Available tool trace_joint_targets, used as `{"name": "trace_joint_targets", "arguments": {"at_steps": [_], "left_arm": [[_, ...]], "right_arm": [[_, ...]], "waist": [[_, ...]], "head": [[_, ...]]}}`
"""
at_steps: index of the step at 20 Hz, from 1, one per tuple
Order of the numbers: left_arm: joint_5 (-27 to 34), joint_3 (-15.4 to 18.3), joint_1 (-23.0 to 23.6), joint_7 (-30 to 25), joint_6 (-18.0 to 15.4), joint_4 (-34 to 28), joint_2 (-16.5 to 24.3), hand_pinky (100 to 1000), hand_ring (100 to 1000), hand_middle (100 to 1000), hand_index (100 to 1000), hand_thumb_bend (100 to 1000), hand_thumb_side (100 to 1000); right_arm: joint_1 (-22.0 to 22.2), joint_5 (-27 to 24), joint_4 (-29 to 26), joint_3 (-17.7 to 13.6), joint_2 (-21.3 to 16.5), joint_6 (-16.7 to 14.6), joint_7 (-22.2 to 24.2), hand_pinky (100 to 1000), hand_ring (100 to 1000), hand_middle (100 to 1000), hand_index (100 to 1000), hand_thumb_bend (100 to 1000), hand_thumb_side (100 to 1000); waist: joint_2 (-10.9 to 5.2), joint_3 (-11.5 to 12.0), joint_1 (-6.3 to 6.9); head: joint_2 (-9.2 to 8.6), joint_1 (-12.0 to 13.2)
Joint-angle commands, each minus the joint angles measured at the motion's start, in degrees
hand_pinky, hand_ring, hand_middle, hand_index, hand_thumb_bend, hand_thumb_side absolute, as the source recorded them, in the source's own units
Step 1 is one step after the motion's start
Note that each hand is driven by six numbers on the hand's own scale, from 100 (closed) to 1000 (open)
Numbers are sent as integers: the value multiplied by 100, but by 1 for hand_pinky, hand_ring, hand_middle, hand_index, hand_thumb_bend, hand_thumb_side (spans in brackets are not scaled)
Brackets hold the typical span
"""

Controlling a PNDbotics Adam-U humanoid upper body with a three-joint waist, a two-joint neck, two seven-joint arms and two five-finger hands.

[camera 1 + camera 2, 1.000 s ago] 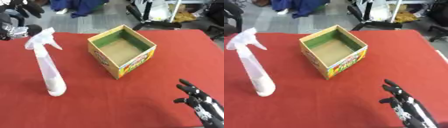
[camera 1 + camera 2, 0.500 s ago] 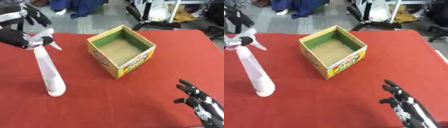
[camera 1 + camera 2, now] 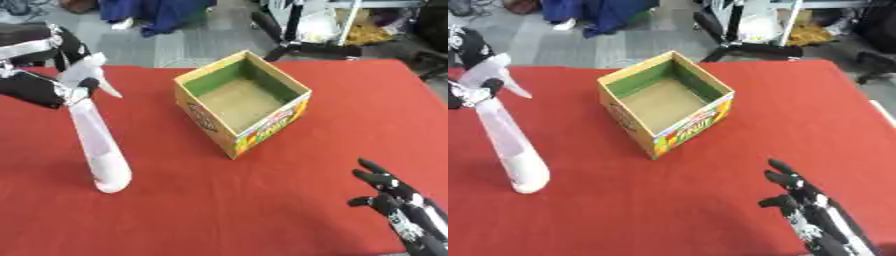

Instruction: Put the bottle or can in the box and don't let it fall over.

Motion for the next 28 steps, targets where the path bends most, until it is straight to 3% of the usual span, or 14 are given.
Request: {"name": "trace_joint_targets", "arguments": {"at_steps": [1,5,17,20,21,28], "left_arm": [[218,69,-80,233,-49,-9,91,501,510,347,526,100,266],[498,109,-86,441,-165,9,105,424,430,244,426,100,287],[635,677,-364,595,-490,131,364,435,419,232,415,100,270],[487,680,-582,716,-506,233,207,444,421,236,417,100,303],[425,672,-661,765,-516,275,144,444,421,234,417,100,263],[-3,624,-1325,1245,-582,755,-530,440,416,232,411,100,271]], "right_arm": [[-27,10,-69,7,-90,-16,0,694,1000,1000,813,100,513],[-26,12,-68,2,-85,-16,-7,694,1000,1000,813,100,513],[-15,25,-59,-3,-101,-8,-21,694,1000,1000,813,100,514],[-8,22,-55,9,-102,-7,-11,694,1000,1000,813,100,515],[-7,19,-54,10,-102,-8,-9,694,1000,1000,813,100,514],[-63,-12,-54,70,-79,13,38,694,1000,1000,812,100,517]], "waist": [[-67,-3,20],[-65,-4,18],[-86,-2,52],[-98,-16,48],[-99,-22,46],[-29,-177,36]], "head": [[-69,15],[-77,12],[-29,26],[-31,39],[-33,41],[-76,86]]}}
